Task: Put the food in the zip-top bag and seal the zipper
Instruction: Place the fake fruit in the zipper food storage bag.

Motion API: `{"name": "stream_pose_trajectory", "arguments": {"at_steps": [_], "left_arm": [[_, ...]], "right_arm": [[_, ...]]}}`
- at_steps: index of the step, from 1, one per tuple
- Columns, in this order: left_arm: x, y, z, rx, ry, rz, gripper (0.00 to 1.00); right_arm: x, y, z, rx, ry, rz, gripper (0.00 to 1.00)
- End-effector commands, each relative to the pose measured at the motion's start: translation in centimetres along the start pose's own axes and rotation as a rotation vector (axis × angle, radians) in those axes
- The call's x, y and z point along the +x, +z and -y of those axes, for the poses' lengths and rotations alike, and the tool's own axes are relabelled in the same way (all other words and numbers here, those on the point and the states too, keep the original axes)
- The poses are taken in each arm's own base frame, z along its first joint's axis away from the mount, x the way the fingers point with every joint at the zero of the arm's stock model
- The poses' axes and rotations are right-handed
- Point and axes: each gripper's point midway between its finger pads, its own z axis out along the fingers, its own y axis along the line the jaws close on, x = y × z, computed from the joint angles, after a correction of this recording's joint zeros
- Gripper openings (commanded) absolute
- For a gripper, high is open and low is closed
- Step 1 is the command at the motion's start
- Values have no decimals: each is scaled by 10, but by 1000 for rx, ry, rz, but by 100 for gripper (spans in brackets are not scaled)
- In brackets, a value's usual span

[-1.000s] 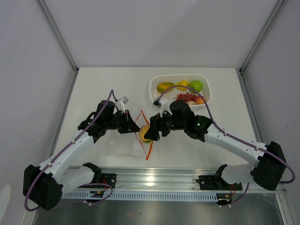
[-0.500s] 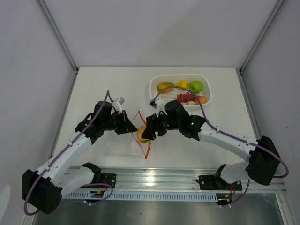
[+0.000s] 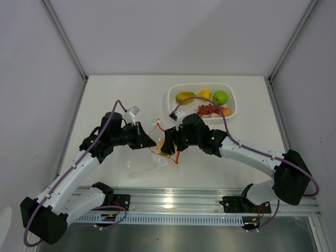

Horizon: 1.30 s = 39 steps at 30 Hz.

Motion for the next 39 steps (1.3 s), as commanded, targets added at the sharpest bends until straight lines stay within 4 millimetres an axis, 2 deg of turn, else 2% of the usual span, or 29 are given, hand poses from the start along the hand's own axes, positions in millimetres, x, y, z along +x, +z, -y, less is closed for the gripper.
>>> {"name": "stream_pose_trajectory", "arguments": {"at_steps": [1, 3, 5, 7, 10, 15, 21, 25, 35, 39], "left_arm": [[-9, -7, 23, 66, 15, 18, 1], [-8, -6, 21, 62, 11, 18, 0], [-8, -5, 20, 60, 8, 18, 1], [-8, -5, 19, 57, 8, 21, 1], [-7, -4, 16, 50, 6, 23, 1], [-6, -2, 13, 46, 1, 23, 0], [-6, 0, 12, 49, 1, 22, 1], [-5, 0, 11, 49, -1, 19, 0], [-1, 4, 4, 37, -5, 17, 1], [-1, 5, 3, 36, -7, 18, 0]], "right_arm": [[-16, 4, -8, -21, 1, 47, 7], [-18, 6, -11, -36, 3, 43, 17], [-20, 5, -16, -55, 2, 44, 31], [-20, 4, -17, -58, 4, 46, 51], [-22, 0, -19, -59, 3, 49, 64], [-26, -11, -22, -66, -4, 67, 77], [-28, -15, -23, -60, -11, 71, 87], [-29, -15, -24, -65, -10, 74, 98], [-41, -25, -26, -47, -37, 99, 98], [-52, -39, -29, -41, -58, 133, 98]]}}
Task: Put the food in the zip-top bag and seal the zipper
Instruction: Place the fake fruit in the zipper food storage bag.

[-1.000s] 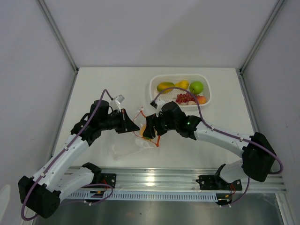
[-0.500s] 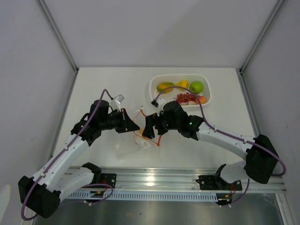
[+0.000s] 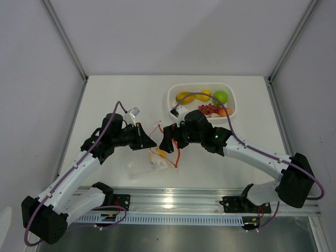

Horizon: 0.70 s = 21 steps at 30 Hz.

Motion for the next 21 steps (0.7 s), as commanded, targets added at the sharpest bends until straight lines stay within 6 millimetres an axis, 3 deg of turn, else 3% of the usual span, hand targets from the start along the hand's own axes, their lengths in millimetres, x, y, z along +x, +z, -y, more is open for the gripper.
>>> {"name": "stream_pose_trajectory", "arguments": {"at_steps": [1, 5, 9, 13, 14, 16, 17, 21], "left_arm": [[-4, 2, 6, 31, 10, 15, 1], [-2, 4, 4, 29, 6, 10, 1], [-2, -1, 14, 66, 5, 3, 0], [-14, -16, 30, 77, 37, 64, 1], [-18, -21, 34, 75, 53, 79, 0], [-21, -27, 36, 60, 51, 93, 1], [-26, -31, 43, 71, 56, 110, 0], [-32, -43, 53, 95, 62, 163, 1]], "right_arm": [[-36, -27, -17, -14, -58, 105, 98], [-56, -44, -8, 65, -75, 165, 98], [-68, -55, 24, 186, -31, 177, 98], [-79, -72, 69, 302, 84, 218, 99], [-84, -79, 92, 339, 134, 227, 99], [-84, -84, 115, 386, 197, 217, 100], [-83, -86, 138, 445, 237, 208, 99], [-81, -93, 186, 648, 260, 169, 99]]}}
